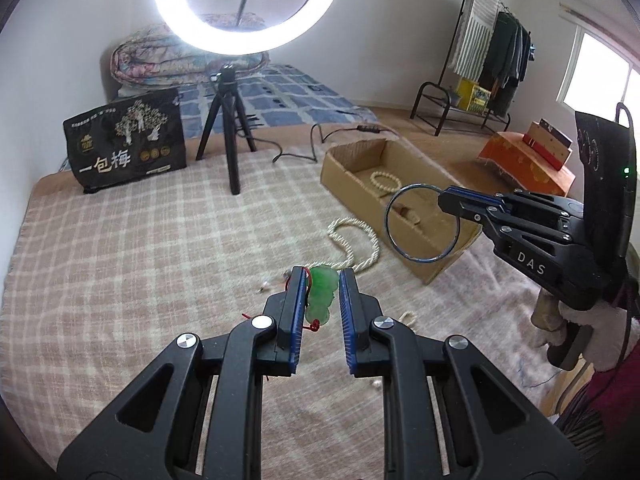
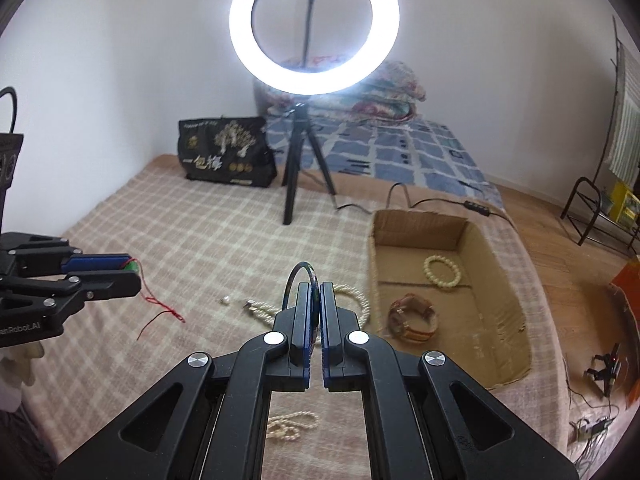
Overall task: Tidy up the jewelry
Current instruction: 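Carry pendant and bangle into the cardboard box and open both tools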
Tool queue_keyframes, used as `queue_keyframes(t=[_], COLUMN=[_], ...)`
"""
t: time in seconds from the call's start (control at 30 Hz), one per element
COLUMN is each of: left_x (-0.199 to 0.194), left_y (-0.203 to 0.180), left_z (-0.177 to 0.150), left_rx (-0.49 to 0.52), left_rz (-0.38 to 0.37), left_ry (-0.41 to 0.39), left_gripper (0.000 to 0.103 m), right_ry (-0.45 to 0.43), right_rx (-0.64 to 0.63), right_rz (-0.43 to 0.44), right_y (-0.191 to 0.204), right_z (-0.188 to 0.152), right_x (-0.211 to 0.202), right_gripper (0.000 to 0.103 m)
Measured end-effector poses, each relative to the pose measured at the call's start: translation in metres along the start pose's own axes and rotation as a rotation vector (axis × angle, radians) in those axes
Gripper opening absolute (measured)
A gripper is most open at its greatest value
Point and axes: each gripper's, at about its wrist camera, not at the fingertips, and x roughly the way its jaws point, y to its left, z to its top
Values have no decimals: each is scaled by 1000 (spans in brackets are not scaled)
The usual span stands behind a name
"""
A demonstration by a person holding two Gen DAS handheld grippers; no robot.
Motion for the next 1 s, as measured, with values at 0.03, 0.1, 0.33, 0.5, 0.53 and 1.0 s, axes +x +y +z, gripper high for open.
queue_keyframes(t=[0.03, 0.1, 0.33, 0.5, 0.53, 1.0], left_x=[0, 1, 20, 44, 48, 130], left_y=[-3, -9, -28, -44, -47, -88], left_z=[3, 14, 52, 79, 84, 142], left_rx=[1, 3, 18, 37, 40, 40], left_rz=[-4, -18, -61, -82, -85, -154], left_ry=[-4, -18, -44, -50, -51, -5], left_gripper=[15, 15, 15, 15, 15, 15], right_ry=[-9, -23, -33, -9, -4, 89], right_rx=[12, 34, 104, 112, 116, 169], right_rz=[-7, -21, -70, -110, -115, -183], right_y=[-6, -18, -58, -81, -86, -131], right_z=[2, 5, 4, 4, 4, -18], right_x=[-3, -6, -6, 3, 4, 21], right_gripper=[2, 2, 2, 2, 2, 2])
